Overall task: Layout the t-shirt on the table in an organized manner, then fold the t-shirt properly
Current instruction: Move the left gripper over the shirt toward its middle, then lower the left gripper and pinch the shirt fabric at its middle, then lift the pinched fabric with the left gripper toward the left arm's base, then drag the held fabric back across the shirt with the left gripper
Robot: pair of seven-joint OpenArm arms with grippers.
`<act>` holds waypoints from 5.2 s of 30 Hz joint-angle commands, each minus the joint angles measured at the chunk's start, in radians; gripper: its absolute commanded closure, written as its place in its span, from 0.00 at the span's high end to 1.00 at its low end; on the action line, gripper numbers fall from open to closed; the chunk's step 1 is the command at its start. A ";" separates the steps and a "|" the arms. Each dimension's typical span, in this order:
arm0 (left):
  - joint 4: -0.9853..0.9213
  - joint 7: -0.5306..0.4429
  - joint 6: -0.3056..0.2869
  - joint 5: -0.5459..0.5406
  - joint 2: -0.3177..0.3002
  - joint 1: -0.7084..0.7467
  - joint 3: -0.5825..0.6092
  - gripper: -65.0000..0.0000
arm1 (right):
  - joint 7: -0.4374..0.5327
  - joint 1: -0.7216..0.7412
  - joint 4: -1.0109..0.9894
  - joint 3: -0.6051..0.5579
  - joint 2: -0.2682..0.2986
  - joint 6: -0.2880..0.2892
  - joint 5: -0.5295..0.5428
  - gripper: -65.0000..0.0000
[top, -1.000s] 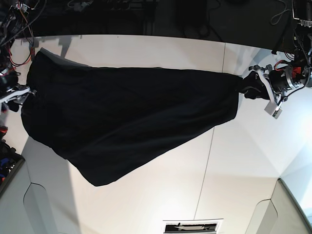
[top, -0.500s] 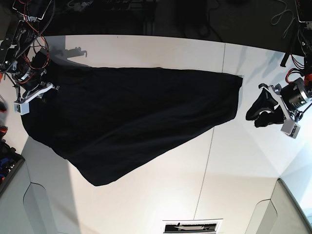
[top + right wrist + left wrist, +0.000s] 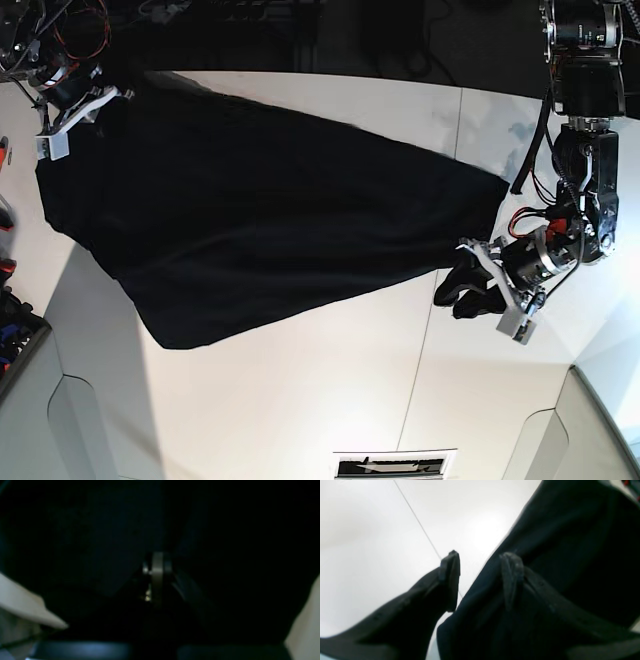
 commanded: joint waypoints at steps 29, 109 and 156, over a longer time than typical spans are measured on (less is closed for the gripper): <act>-0.211 -0.178 0.137 0.397 0.235 -0.204 0.302 0.46 | -0.024 -0.013 0.075 0.074 0.022 0.006 0.067 0.00; 0.705 0.043 -0.005 -0.064 -0.059 0.462 0.294 0.53 | 0.085 0.183 -0.073 0.074 -0.002 0.002 0.084 0.00; -0.039 -0.024 -0.005 0.138 0.310 -0.138 0.291 0.00 | 0.127 0.344 -0.234 -0.188 -0.152 -0.010 -0.259 0.00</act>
